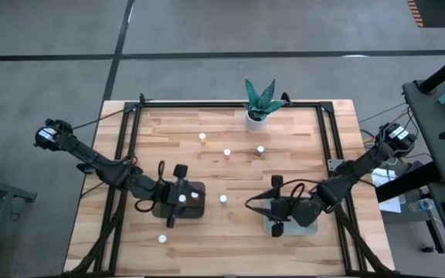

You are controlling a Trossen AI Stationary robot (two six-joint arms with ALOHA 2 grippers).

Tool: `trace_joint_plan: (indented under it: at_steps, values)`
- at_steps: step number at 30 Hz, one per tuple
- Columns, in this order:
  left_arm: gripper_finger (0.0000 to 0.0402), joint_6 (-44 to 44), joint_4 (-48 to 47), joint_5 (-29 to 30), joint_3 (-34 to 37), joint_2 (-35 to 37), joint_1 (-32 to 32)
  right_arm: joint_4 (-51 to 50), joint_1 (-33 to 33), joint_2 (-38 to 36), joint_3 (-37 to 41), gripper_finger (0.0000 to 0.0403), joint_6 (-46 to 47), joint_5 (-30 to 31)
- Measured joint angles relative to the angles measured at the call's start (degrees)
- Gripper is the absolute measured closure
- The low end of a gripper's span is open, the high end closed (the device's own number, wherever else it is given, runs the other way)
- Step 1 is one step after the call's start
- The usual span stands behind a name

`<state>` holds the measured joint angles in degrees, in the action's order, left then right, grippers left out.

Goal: Pick and place medicine bottles into bin by pill shape (circle, oval)
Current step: Put the yellow tablet bottle into the black bin

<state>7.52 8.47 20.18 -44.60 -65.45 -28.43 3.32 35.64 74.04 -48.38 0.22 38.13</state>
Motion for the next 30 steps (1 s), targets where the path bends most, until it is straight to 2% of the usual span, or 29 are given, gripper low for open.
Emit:
trace_joint_plan:
  at_steps: [11,16,23,30]
  values:
    - [0.0240,8.79,-2.24,2.21,0.14,1.15,1.04,1.27,-4.61,0.00,-0.88,0.0271,-3.47,-0.03]
    - [0.0240,12.32,-1.47,2.71,3.16,3.50,2.70,1.26,-7.00,-0.09,-3.06,0.0271,-6.44,-0.76]
    - [0.0240,15.42,2.64,2.82,10.89,12.52,5.87,-1.51,-11.18,-0.11,-6.96,0.0271,-9.32,-1.55]
    - [0.0240,16.96,6.83,2.84,17.09,23.00,9.41,-3.71,-18.16,-0.07,-10.90,0.0271,-9.95,-11.44]
